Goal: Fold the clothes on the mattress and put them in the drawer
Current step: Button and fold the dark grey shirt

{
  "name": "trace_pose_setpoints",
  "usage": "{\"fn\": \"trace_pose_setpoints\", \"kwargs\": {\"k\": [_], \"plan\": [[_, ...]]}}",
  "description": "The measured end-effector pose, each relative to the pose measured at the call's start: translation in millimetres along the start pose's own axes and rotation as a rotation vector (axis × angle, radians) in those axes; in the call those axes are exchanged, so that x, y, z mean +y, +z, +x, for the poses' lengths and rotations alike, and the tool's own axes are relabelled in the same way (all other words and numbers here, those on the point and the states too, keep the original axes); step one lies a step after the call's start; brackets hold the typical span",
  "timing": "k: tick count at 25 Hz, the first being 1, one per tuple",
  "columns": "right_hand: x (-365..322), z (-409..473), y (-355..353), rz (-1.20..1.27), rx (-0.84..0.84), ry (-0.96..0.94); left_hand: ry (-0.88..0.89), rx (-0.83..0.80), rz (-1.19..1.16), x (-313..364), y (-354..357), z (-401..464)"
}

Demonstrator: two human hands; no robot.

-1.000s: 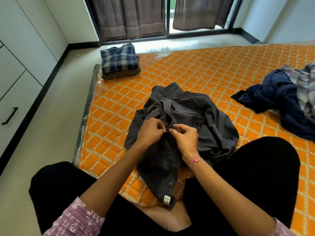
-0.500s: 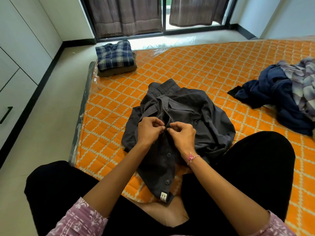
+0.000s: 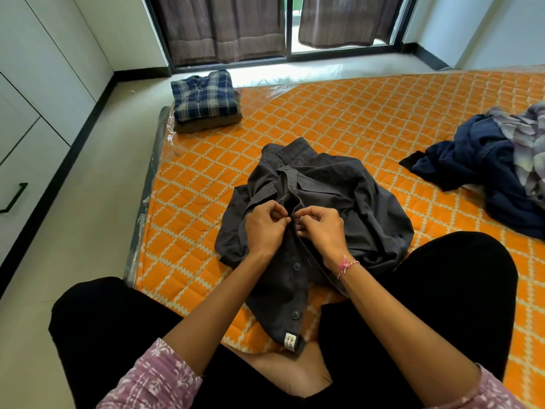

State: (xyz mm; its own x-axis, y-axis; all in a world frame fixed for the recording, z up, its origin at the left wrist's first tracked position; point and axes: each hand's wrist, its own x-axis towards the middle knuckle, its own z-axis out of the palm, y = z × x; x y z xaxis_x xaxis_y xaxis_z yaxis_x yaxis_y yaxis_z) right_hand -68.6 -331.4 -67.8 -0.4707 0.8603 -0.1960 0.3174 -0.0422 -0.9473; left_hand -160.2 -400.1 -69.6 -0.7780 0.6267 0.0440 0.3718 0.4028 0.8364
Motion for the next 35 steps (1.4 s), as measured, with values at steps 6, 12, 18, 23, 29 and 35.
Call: {"fn": "trace_pose_setpoints", "kwargs": {"k": [6,12,18,23,29,35], "plan": [[1.0,8.4,-5.2,0.014,-0.019,0.012,-0.004,-0.035,-0.203,-1.5,9.6,3.4],[1.4,5.6,-1.3,-0.115,0.07,-0.103,-0.237,-0.055,-0.408,0.4,11.9,9.8],[-6.3,6.6,7.4,-0.35,0.15,-0.11,-0.446,0.009,-0.582,4.6,24.1,5.4],[-5.3,9.7,8.3,-0.343,0.191,-0.118,-0.496,-0.033,-0.662,9.6,24.8,8.3],[-4.1,10.5,8.6,-0.319,0.171,-0.219,-0.563,0.003,-0.681,16.0,23.4,16.0],[0.9,10.7,9.6,-0.439,0.192,-0.349,-0.381,-0.244,-0.202,13.8,10.7,26.6]]}}
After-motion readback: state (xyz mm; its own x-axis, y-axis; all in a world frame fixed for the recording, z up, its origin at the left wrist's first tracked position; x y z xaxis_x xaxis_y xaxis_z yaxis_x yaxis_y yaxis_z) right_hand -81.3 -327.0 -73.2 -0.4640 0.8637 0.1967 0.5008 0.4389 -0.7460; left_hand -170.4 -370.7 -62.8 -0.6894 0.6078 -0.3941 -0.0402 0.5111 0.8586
